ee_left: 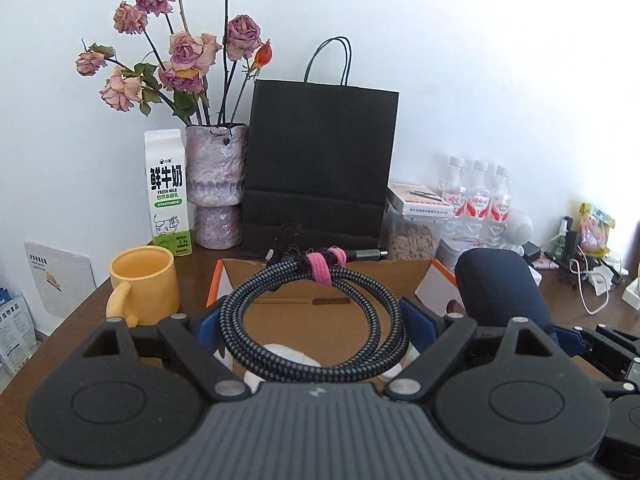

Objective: Organize objects
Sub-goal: 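Lower the cable and navy case into the box and open both tools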

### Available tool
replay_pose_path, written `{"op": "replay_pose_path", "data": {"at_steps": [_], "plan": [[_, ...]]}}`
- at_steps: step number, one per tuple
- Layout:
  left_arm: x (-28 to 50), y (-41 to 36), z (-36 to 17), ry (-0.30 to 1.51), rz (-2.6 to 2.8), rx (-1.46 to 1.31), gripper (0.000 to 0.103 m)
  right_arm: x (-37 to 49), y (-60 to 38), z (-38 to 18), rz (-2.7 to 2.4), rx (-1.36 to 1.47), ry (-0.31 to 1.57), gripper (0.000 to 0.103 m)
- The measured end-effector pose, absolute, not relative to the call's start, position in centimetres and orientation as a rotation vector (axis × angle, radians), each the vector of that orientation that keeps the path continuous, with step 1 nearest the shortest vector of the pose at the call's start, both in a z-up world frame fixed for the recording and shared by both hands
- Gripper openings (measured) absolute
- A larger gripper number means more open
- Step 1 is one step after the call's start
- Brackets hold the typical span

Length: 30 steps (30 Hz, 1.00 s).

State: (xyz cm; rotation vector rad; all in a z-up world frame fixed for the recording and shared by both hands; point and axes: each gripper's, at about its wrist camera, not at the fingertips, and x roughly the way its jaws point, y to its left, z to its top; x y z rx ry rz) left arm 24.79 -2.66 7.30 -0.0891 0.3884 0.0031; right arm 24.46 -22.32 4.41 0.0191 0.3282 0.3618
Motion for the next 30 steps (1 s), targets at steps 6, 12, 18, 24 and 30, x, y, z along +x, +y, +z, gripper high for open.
{"op": "replay_pose_path", "data": {"at_steps": [6, 12, 18, 24, 30], "plan": [[28.1, -2.8, 7.3, 0.361, 0.050, -0.108, 0.088, 29.0, -20.6, 5.2, 0.358, 0.006, 0.324, 0.062], [32.5, -2.5, 6.2, 0.397, 0.106, -0.126, 0.088, 34.0, -19.2, 4.4, 0.342, 0.006, 0.379, 0.062], [35.4, -2.1, 4.1, 0.466, 0.178, -0.114, 0.088, 38.4, -18.4, 2.8, 0.310, 0.002, 0.461, 0.062], [36.4, -1.4, 2.5, 0.539, 0.198, -0.121, 0.088, 40.3, -17.7, 0.8, 0.289, -0.027, 0.530, 0.062], [36.7, -1.5, 1.8, 0.575, 0.196, -0.122, 0.094, 40.6, -17.6, -0.3, 0.285, -0.048, 0.573, 0.063]]}}
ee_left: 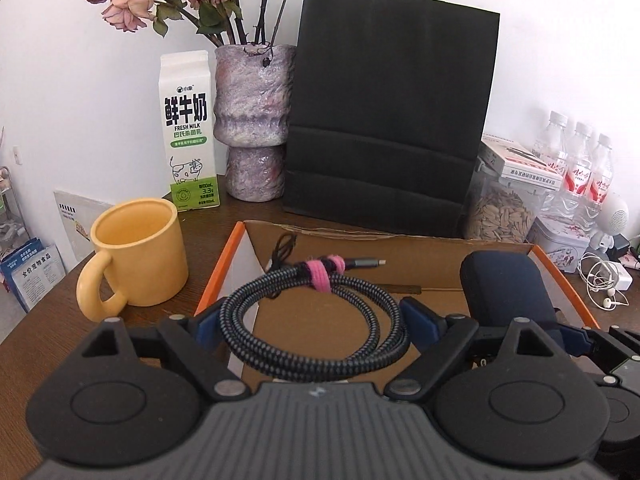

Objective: Organize objects
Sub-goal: 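Lower the cable and navy case into the box and open both tools, then move the left tool toward the plush sheep toy while the right tool approaches the purple pouch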

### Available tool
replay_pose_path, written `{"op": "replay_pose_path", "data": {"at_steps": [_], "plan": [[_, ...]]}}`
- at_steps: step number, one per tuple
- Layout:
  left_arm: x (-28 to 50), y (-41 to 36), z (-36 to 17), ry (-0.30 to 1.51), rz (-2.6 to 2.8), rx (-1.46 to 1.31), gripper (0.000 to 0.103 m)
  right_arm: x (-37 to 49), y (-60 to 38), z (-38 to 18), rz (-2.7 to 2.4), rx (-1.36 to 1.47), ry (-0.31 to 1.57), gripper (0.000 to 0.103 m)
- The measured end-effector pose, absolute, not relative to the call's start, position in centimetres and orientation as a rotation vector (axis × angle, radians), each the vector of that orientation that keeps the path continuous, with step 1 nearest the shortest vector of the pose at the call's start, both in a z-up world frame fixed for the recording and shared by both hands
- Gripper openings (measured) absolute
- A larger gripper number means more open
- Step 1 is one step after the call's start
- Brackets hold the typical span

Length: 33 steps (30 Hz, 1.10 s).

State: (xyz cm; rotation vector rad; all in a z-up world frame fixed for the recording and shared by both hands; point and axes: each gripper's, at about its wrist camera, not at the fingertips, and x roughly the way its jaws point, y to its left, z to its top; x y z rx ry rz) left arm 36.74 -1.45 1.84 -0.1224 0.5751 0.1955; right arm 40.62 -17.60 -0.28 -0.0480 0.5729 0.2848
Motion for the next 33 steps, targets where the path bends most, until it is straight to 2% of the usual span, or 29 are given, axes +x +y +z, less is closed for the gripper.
{"op": "replay_pose_path", "data": {"at_steps": [2, 4, 5, 6, 16, 33], "plan": [[36.8, -1.2, 1.8, 0.576, 0.207, -0.135, 0.103, 40.7, -17.7, -0.4, 0.287, -0.048, 0.590, 0.065], [36.7, -1.1, 1.9, 0.574, 0.216, -0.142, 0.103, 40.6, -17.8, -0.4, 0.278, -0.051, 0.590, 0.081], [36.6, -1.0, 1.9, 0.577, 0.217, -0.146, 0.103, 40.5, -17.9, -0.3, 0.271, -0.051, 0.583, 0.099], [36.6, -0.9, 1.9, 0.579, 0.218, -0.150, 0.103, 40.4, -17.9, -0.2, 0.269, -0.050, 0.574, 0.103], [34.0, -0.6, 2.7, 0.593, 0.189, -0.149, 0.103, 38.4, -18.1, 1.2, 0.296, -0.050, 0.529, 0.103], [22.0, 3.8, 2.9, 0.606, 0.213, -0.118, 0.103, 27.9, -18.3, 1.3, 0.325, -0.103, 0.496, 0.103]]}}
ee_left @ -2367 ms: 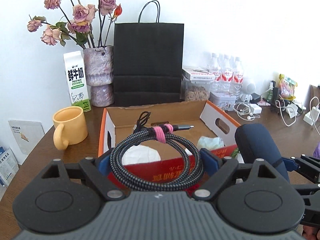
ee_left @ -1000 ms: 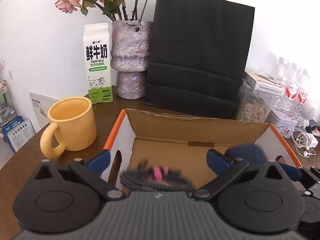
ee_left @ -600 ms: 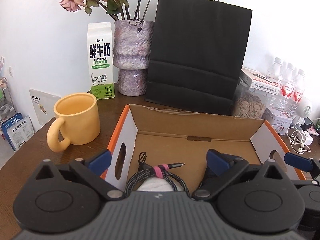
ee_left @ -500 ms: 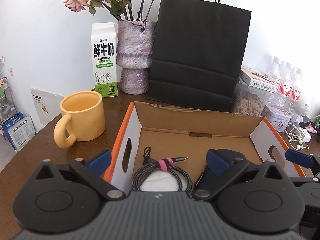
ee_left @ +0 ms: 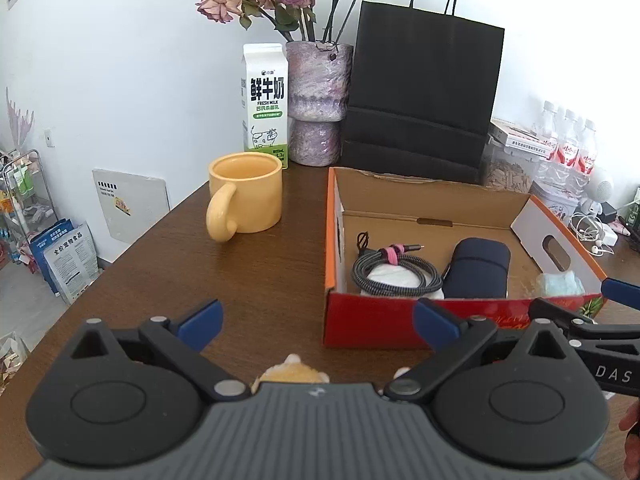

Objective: Organize objects
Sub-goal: 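Move the left tool toward the plush sheep toy while the right tool approaches the purple pouch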

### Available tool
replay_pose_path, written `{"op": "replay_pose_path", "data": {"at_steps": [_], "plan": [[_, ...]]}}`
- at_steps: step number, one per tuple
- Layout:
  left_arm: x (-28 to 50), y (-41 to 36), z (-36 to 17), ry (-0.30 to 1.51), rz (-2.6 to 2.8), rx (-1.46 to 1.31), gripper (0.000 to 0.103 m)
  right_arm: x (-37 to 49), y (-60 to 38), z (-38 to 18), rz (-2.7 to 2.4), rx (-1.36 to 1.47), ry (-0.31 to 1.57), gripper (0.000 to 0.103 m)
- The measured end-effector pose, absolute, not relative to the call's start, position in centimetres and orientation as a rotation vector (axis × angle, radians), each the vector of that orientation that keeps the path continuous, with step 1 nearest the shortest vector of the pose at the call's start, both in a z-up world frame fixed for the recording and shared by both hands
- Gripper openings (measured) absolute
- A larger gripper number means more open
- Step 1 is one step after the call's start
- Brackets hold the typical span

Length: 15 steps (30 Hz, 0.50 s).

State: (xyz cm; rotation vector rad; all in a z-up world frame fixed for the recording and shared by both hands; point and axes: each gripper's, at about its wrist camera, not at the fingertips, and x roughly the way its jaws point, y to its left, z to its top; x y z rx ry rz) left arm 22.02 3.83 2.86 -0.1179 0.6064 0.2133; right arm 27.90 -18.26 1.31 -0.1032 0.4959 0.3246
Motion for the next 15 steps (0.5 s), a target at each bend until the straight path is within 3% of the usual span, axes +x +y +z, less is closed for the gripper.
{"op": "replay_pose_path", "data": {"at_steps": [15], "plan": [[15.0, 5.5, 1.7, 0.622, 0.192, -0.114, 0.103, 19.0, -19.4, -1.0, 0.376, -0.130, 0.574, 0.103]]}}
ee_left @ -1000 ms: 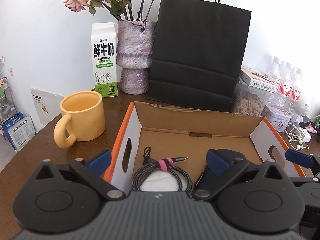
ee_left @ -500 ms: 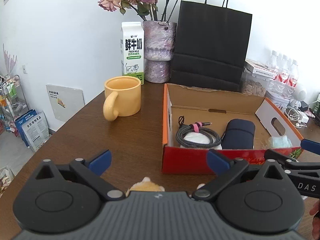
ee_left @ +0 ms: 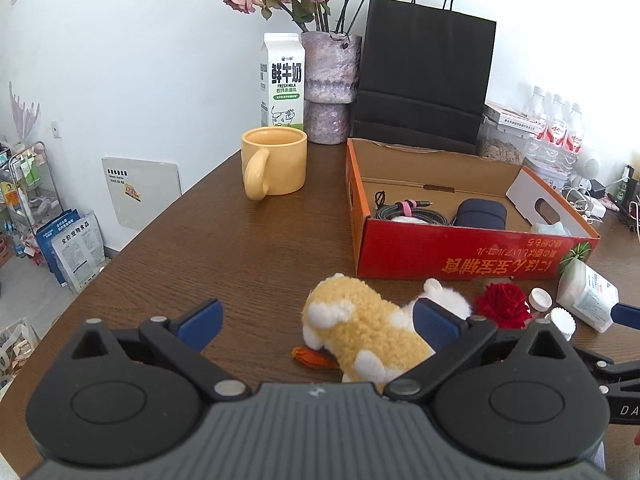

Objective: Organize objects
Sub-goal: 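Move the left tool toward the plush sheep toy while the right tool approaches the purple pouch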

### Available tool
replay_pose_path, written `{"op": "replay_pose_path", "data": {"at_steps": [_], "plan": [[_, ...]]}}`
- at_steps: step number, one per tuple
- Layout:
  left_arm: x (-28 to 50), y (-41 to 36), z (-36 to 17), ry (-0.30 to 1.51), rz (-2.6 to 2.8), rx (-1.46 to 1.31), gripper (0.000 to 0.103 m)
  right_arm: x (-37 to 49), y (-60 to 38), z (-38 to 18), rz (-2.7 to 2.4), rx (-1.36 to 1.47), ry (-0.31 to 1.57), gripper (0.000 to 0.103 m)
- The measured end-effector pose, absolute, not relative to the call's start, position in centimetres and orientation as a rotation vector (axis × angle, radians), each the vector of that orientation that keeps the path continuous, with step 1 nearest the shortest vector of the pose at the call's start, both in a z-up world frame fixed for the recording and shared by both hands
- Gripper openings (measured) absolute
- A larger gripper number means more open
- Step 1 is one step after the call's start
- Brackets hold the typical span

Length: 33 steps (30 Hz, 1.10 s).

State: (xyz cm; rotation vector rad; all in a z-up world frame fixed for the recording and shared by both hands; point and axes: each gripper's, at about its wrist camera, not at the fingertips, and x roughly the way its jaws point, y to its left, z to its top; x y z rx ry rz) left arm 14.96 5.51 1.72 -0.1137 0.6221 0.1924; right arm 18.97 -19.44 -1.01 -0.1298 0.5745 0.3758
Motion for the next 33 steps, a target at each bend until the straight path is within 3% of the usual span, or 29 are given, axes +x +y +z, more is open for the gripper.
{"op": "replay_pose_path", "data": {"at_steps": [17, 33], "plan": [[11.3, 5.2, 0.6, 0.649, 0.149, -0.104, 0.103, 14.2, -20.3, -2.5, 0.462, -0.124, 0.661, 0.103], [11.1, 6.1, 0.0, 0.669, 0.156, -0.116, 0.103, 18.1, -19.7, -4.6, 0.571, -0.119, 0.766, 0.103]]}}
